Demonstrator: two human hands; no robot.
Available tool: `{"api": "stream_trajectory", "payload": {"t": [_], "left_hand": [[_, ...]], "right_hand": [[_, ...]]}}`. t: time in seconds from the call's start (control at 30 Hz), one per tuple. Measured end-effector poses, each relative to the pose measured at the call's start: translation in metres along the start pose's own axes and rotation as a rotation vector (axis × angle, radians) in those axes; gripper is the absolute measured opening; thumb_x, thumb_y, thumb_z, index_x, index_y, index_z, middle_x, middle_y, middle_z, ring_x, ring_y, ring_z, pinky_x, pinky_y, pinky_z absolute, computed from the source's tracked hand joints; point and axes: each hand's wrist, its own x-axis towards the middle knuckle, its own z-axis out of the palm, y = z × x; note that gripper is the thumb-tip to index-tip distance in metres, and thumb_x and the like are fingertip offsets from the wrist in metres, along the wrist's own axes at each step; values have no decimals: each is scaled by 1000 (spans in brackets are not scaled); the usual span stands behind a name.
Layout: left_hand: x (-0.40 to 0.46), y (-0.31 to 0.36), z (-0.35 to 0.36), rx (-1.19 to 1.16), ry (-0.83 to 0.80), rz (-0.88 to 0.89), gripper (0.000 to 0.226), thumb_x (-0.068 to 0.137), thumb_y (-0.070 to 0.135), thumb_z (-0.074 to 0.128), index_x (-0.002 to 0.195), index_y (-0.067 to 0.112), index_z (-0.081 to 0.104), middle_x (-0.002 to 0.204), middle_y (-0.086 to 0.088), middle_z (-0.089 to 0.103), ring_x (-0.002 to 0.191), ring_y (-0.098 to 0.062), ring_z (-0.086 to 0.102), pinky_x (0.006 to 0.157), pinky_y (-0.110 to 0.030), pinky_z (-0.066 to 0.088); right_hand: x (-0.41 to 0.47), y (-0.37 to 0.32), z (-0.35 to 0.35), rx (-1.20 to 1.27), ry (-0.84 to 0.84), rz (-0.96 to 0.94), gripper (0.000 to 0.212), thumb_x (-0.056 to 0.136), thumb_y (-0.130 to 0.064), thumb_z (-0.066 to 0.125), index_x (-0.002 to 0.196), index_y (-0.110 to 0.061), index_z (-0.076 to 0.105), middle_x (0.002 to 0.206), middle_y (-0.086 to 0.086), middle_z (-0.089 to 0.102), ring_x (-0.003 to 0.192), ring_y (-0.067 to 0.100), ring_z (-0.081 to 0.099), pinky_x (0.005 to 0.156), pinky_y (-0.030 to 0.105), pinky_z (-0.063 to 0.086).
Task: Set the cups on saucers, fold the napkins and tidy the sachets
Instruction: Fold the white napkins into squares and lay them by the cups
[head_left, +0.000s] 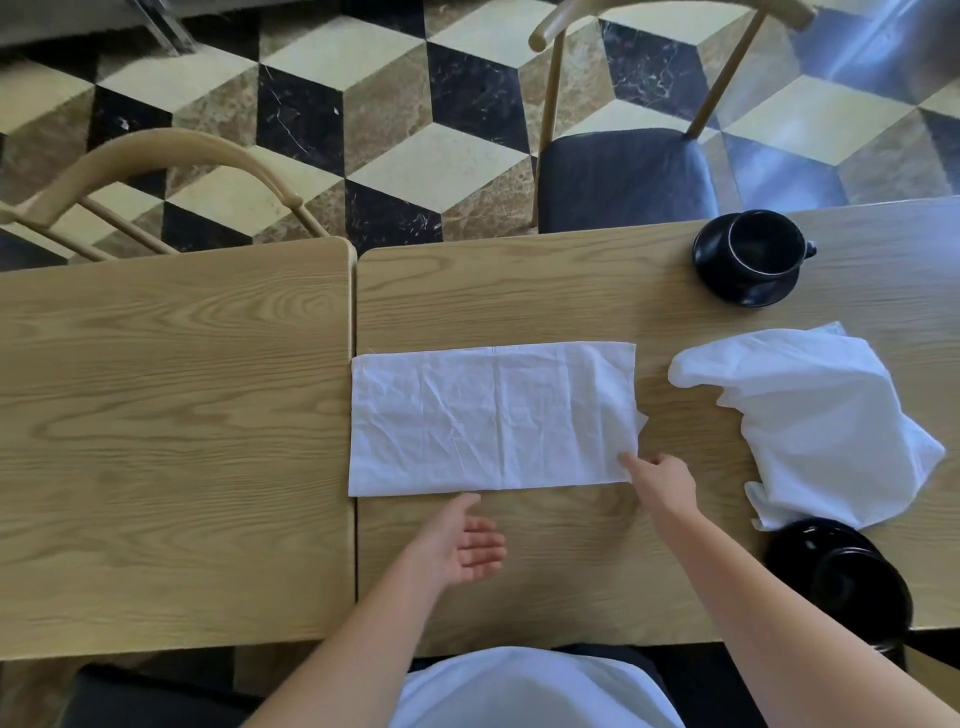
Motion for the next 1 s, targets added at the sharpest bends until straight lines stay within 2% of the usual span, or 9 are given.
{"api": "stream_trajectory", "payload": {"t": [0.17,0.27,0.43,0.53,0.63,0.7,0.8,0.9,1.0], "left_hand": [[-20,-10,60,-93,-211,-50,50,92,38,68,116,-4,58,110,-24,69,87,-36,71,66,-44,62],[-39,-8,88,-347,-316,-9,46,92,33,71,110,-5,54,102,-27,71,82,-38,73,74,-46,62],[-72,-3,84,-554,-380,175,28,70,18,81,90,5,65,69,-10,71,53,-20,70,47,-25,57],[-81,-10,62,-555,-352,166,27,78,24,80,89,5,64,70,-10,73,52,-20,70,46,-25,57],[-90,-23,50,-476,-387,118,46,80,46,81,90,4,68,77,-10,74,55,-21,70,45,-26,55],[-96,-27,47,-470,-446,154,44,77,45,83,86,3,73,79,-10,73,56,-20,68,45,-26,54],[-106,-28,44,-523,-474,256,24,74,24,81,84,3,75,77,-12,66,57,-18,61,46,-24,53],[-117,-29,38,-539,-470,352,17,81,16,75,89,2,77,82,-14,67,61,-19,63,47,-23,50],[-126,-30,27,-526,-461,395,15,89,10,67,101,2,71,88,-13,74,69,-21,70,54,-25,55]], "right_hand": [[-29,-18,-10,169,-177,-18,18,88,-24,69,84,-10,56,75,10,52,61,21,50,58,32,38],[-59,-33,-10,401,-346,-49,25,88,-16,72,102,3,66,85,22,60,75,28,60,68,39,45],[-99,-56,-4,450,-365,-229,25,80,-18,79,62,-25,63,58,-4,51,48,7,42,49,22,34],[-114,-60,0,575,-465,-144,20,82,-10,79,72,-16,63,58,-4,44,49,7,35,55,24,29],[-132,-60,10,575,-561,-58,23,82,-9,80,66,-15,63,60,-3,50,51,8,41,57,24,32],[-147,-60,16,531,-638,-75,8,82,-9,78,81,-7,70,70,7,54,55,15,45,52,27,29],[-159,-55,25,583,-660,-94,17,82,-5,76,96,-3,68,76,14,61,60,23,50,47,29,30],[-167,-55,30,671,-663,-29,22,81,-10,76,100,-9,66,87,10,65,75,22,59,57,27,38],[-164,-61,36,897,-709,154,40,84,-19,77,116,1,66,108,19,67,99,32,62,90,35,48]]}}
